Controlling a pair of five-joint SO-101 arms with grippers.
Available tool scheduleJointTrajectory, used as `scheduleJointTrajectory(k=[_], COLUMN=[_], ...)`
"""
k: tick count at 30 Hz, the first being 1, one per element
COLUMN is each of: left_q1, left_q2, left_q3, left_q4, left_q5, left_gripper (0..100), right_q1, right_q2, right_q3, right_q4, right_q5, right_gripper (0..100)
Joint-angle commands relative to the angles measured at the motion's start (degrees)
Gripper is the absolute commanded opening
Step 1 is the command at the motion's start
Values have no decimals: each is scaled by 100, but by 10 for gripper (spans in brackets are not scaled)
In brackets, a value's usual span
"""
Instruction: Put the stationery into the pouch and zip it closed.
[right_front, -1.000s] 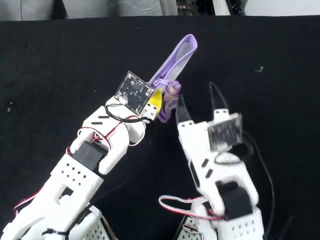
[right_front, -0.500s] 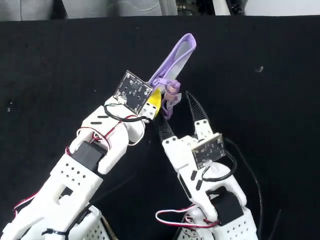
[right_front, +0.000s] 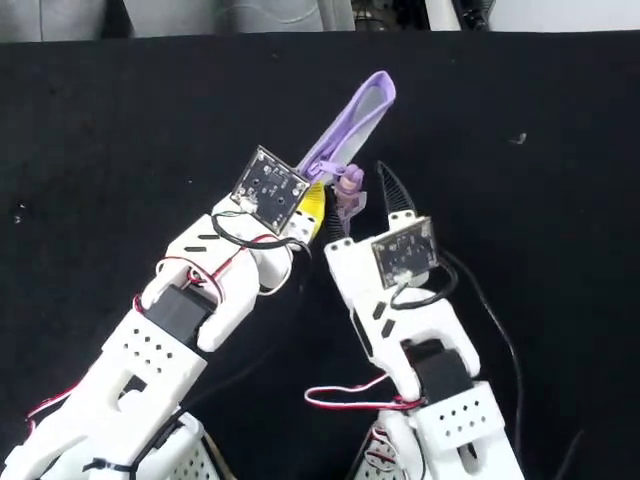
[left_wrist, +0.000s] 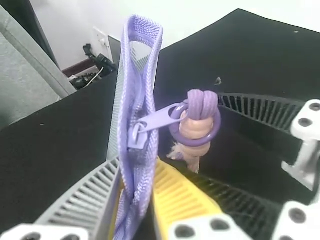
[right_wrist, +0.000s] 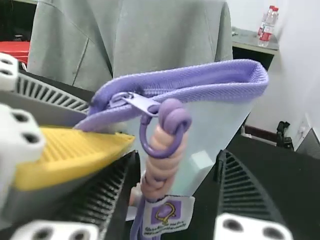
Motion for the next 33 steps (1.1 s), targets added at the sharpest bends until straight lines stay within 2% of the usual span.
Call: scheduleJointTrajectory(k=[1,11,16,20,29,33], left_q1=[75,75,75,66,4,-215], left_q2=[-70,-70,-62,-70,-70,-70], left_q3=[-75,-66,-40,66,84,75], left_q4=[-9,9,0,-26,-26,-26], left_q5=[44,44,44,-79,-281,-281], left_gripper=[28,28,28,28,28,28], right_q1=[44,62,105,536,1292,1618], right_q2=[84,57,-101,-268,-514,-462], right_q3=[-312,-330,-321,-488,-1560,-1824], right_q4=[-167,-167,-158,88,1433,1477], right_q5=[26,26,70,26,35,26], right_gripper=[226,12,11,11,11,11])
